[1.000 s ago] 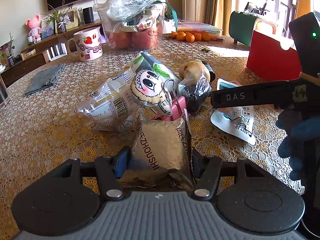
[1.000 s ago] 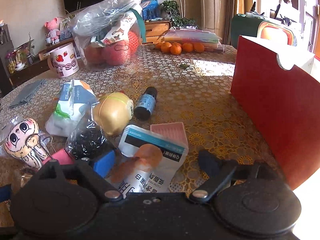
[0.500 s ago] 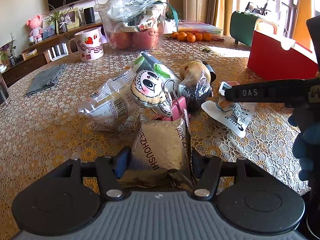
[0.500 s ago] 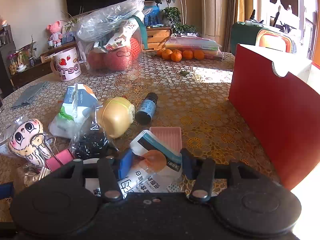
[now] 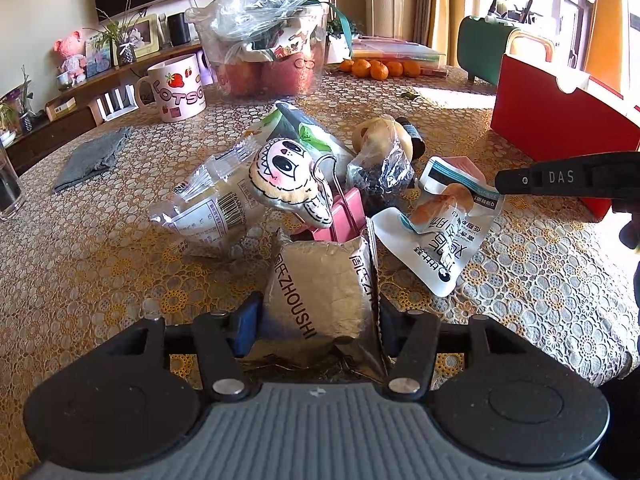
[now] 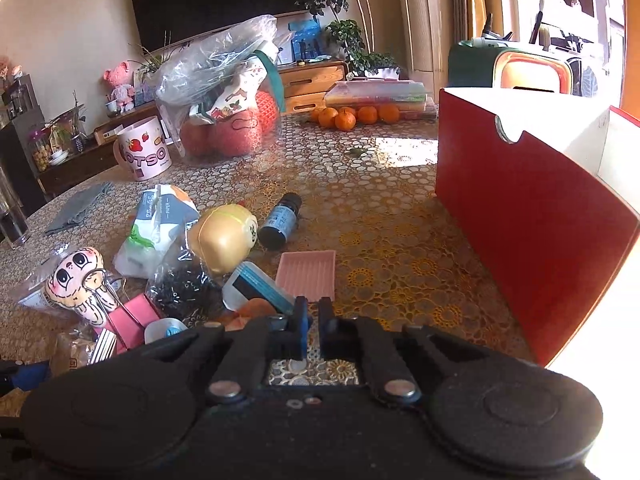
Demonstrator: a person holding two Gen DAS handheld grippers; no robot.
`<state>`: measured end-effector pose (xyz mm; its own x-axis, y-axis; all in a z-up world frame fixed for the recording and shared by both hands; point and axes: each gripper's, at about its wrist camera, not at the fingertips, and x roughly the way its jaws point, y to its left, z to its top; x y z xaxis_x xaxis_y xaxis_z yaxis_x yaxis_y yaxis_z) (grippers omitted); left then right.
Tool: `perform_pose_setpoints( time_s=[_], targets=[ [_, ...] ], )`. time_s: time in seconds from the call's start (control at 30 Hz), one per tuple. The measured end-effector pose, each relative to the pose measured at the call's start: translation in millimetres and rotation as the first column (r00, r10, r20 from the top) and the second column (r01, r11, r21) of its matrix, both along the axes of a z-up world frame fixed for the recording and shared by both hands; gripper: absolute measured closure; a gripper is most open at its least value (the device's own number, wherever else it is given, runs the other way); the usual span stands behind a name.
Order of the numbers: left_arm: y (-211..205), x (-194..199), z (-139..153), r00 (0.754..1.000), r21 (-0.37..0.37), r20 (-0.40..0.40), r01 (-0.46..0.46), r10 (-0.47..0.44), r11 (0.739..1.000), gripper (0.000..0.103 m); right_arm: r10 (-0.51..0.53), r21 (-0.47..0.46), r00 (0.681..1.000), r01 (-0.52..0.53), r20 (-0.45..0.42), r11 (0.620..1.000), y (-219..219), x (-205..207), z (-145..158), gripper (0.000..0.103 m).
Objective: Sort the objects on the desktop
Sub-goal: 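Lift the silver bag with the left tool while the right tool lifts the white pouch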
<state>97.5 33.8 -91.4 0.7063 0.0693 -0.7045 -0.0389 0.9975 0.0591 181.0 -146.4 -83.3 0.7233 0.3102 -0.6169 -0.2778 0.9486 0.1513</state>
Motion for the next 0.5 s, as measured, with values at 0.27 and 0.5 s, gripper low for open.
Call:
perform_pose_setpoints(
  time_s=[0.27,0.5],
  targets=[
    [-0.5,0.0,-0.4,1.0,-0.002,-0.002,0.001,-0.001,1.0,0.047,0.145,-0.001,0.988,-0.145,-0.047,0.989,-3.9,-0.1,2.3,0.061],
    [-0.1,0.4,-1.0,1.0,-0.002,-0.001,0.008,-0.008,1.0,0.047,0.233,-0.01,0.972,-0.234,-0.036,0.972,-2.2,1.3,3.9,0.014]
  ],
)
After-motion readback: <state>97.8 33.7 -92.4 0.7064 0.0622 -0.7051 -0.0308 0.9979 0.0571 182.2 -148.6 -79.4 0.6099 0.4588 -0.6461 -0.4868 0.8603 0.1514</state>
